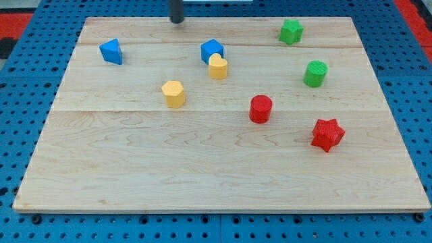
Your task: Push the blue triangle to the blue cube
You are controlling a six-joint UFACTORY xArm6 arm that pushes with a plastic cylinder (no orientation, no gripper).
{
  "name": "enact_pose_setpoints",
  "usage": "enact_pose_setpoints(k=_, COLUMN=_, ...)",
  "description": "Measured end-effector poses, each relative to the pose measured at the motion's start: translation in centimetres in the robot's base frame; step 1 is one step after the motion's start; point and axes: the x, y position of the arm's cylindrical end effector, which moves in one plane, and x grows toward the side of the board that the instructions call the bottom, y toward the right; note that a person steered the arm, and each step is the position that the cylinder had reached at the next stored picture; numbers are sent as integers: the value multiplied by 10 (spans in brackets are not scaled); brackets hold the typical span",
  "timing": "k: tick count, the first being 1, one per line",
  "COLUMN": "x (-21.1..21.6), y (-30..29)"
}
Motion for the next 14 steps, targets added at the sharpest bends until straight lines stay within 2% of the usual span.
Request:
enact_pose_setpoints(k=1, x=0, y=-78)
enact_pose_setpoints(k=2, x=30, y=-113)
enact_pose_setpoints(k=5, x=101, y=-85)
enact_pose_setpoints(k=6, x=107, y=-118)
enact_pose_setpoints(k=7, x=129, y=-121)
enact_pose_setpoints(k=9, x=135, y=-9)
enact_pose_setpoints(k=11, x=136, y=38)
enact_pose_setpoints(k=12, x=162, y=0)
enact_pose_setpoints(k=13, x=197, y=-63)
enact_pose_setpoints(k=14, x=210, y=-63)
